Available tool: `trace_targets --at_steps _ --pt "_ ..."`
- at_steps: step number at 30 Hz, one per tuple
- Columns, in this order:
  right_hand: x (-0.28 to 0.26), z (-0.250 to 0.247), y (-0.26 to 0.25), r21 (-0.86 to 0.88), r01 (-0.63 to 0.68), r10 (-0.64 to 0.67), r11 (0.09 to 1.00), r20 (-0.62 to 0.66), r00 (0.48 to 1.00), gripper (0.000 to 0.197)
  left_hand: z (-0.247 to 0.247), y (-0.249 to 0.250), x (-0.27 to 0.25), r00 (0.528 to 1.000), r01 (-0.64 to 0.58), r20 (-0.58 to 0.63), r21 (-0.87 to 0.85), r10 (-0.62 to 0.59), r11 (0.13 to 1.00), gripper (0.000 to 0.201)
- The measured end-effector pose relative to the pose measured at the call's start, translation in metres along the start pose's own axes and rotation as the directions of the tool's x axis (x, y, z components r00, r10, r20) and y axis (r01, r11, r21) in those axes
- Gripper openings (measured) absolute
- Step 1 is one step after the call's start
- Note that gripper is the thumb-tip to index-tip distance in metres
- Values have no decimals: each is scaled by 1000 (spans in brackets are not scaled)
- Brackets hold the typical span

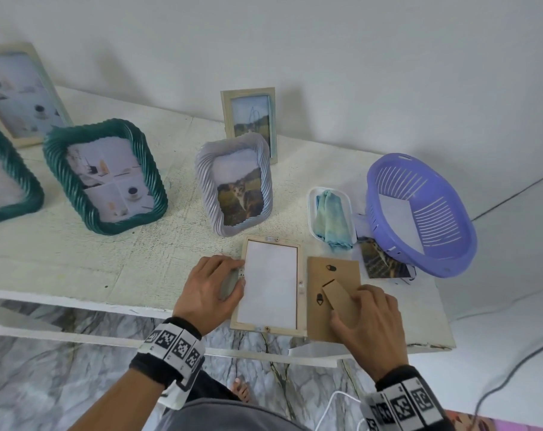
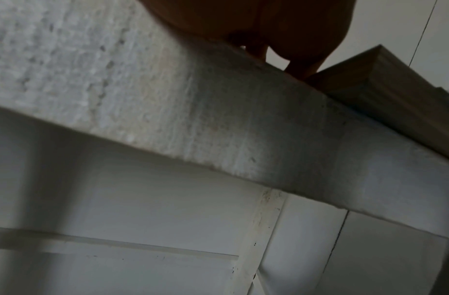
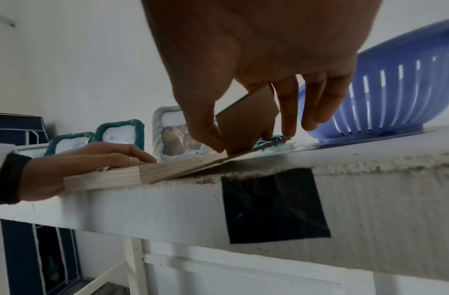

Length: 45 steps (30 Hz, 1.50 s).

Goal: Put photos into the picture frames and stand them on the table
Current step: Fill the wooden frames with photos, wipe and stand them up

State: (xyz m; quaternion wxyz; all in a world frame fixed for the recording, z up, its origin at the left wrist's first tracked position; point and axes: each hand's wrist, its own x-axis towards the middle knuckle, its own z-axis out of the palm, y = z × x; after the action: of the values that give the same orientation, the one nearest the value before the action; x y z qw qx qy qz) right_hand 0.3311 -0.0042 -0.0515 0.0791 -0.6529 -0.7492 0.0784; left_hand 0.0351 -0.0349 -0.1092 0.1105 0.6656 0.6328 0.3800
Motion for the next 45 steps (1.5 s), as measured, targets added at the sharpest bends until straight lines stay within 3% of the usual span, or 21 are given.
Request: trace_targets --at_steps 10,14,16,19,23,27,36,41,45 --pt "6 9 -14 -81 28 -22 996 75 997 47 -4 -1 -1 999 28 32 -76 -25 997 32" --pt "9 -2 -46 66 155 -156 986 17 988 38 -5 0 0 999 26 25 -78 -24 997 32" --pt "9 -5 -68 150 215 -237 965 154 959 55 -5 0 0 999 28 26 -82 -26 996 31" --pt "16 4 -92 100 242 -262 965 396 880 90 -5 -1 0 999 29 31 -80 -27 996 32" --pt "25 21 -105 49 264 -257 963 456 852 110 -5 -3 -1 999 31 35 -86 -28 996 31" --pt "32 25 -104 -20 282 -242 959 460 854 120 -5 -4 -1 999 36 40 -90 -33 995 31" --pt "41 24 -111 14 256 -225 966 528 819 129 -7 -3 0 998 40 48 -99 -35 994 32" --pt "40 20 -113 69 195 -206 978 420 884 118 -10 0 1 999 33 45 -118 -28 993 37" --pt "39 14 -112 59 235 -241 970 346 907 109 -14 2 1 995 90 58 -188 -81 978 43"
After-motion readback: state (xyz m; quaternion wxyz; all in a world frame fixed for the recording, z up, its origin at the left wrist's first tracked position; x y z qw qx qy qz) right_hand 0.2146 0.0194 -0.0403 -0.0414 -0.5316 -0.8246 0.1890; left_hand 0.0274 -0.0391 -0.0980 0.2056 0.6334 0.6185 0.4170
